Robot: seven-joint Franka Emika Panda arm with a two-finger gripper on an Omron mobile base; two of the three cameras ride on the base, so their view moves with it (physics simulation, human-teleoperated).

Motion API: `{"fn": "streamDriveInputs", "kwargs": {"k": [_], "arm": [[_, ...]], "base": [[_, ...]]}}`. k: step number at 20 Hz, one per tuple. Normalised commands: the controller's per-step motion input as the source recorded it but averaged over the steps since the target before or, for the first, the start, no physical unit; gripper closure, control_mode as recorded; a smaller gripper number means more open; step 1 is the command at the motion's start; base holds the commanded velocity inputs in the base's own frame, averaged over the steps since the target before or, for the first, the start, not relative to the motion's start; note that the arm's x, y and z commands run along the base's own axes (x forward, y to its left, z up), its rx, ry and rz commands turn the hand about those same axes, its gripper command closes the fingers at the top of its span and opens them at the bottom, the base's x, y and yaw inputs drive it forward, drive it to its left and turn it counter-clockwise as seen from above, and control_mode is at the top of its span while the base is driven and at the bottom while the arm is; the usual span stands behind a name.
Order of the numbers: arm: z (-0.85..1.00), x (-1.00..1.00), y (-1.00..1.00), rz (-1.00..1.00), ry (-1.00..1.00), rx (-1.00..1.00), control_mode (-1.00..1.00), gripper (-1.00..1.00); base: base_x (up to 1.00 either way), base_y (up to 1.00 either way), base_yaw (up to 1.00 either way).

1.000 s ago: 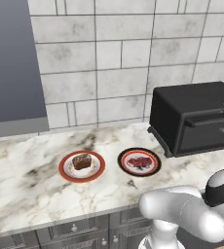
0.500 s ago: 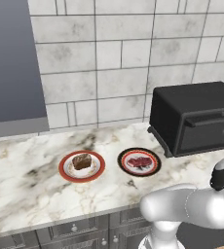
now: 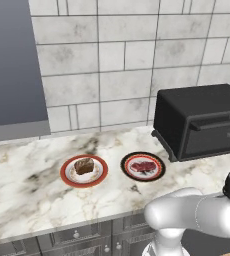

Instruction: Open the toaster oven door. Place the bread on the bottom rack in the toaster oven and place the steak on the top rack.

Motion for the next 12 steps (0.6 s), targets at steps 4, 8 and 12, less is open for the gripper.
{"fn": "streamDriveInputs", "kwargs": {"k": [4,8,12], "arm": [[0.00,0.25,-0.03,-0.09,0.00,0.00,-1.00,-1.00],[0.00,0.26,0.00,-0.10,0.00,0.00,-1.00,-1.00],[0.00,0.27,0.00,-0.11,0.00,0.01,-1.00,1.00]], "base": [[0.00,0.00,0.00],[0.00,0.00,0.00],[0.00,0.00,0.00]]}}
